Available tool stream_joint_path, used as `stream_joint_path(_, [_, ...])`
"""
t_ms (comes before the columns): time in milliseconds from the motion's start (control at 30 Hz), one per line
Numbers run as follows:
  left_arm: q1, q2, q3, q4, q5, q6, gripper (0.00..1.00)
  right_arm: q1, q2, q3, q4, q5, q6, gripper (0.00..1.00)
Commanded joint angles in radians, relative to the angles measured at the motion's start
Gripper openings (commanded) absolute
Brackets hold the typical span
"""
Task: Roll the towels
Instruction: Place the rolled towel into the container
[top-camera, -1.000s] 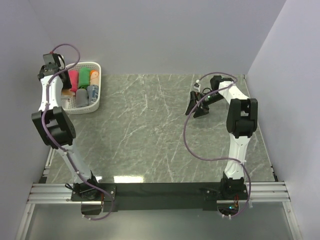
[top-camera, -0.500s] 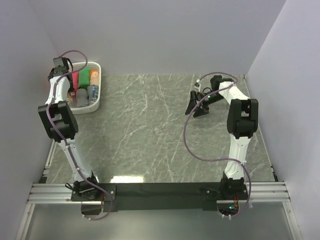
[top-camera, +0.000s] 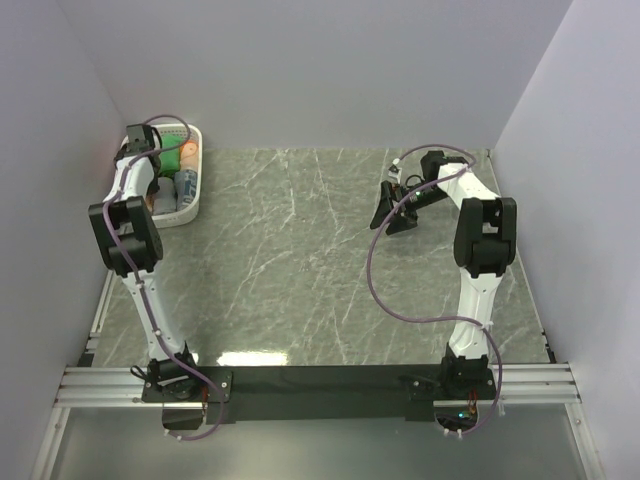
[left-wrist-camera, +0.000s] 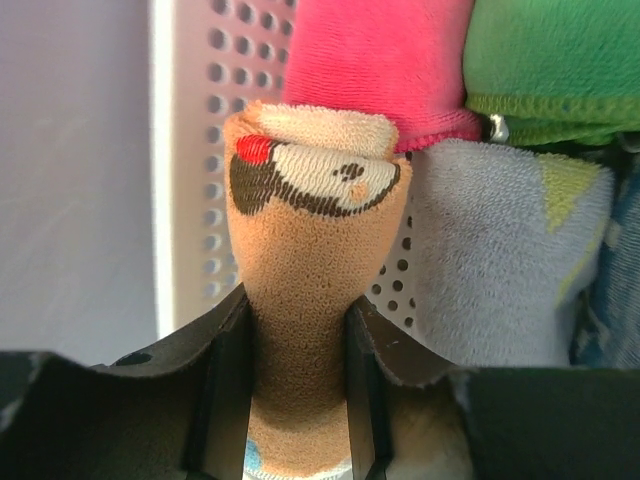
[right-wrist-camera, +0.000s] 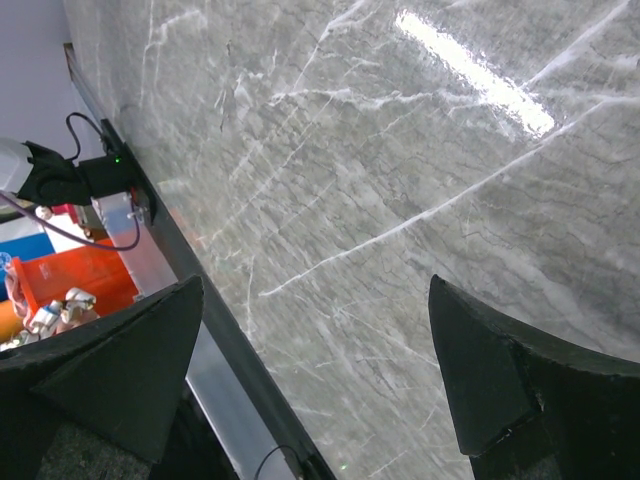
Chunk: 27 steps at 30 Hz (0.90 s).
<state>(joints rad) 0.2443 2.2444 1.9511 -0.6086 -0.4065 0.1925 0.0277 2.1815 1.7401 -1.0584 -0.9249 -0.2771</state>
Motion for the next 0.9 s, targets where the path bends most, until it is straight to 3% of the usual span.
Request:
stream_joint_path(0, [-0.004, 0.014, 0.02, 0.012, -0.041, 0.007, 0.0, -0.012, -0.014, 0.009, 0.0, -0.019, -0.005, 1.0])
stream_joint_path(233, [-0.007, 0.037, 0.023, 0.007, -0.032, -0.013, 0.0, -0.022, -0.011, -0.008, 0.005, -0.029, -0.005, 1.0])
stream_joint_path(367, [-0.008, 0.053, 0.043, -0.025, 0.061, -0.031, 0.0, -0.023, -0.011, -0.008, -0.003, -0.022, -0.01, 1.0])
stream_joint_path(867, [0.001, 0.107, 0.049, -0.117, 0.204, -0.03, 0.0, -0.022, 0.017, 0.021, -0.038, -0.012, -0.028, 1.0])
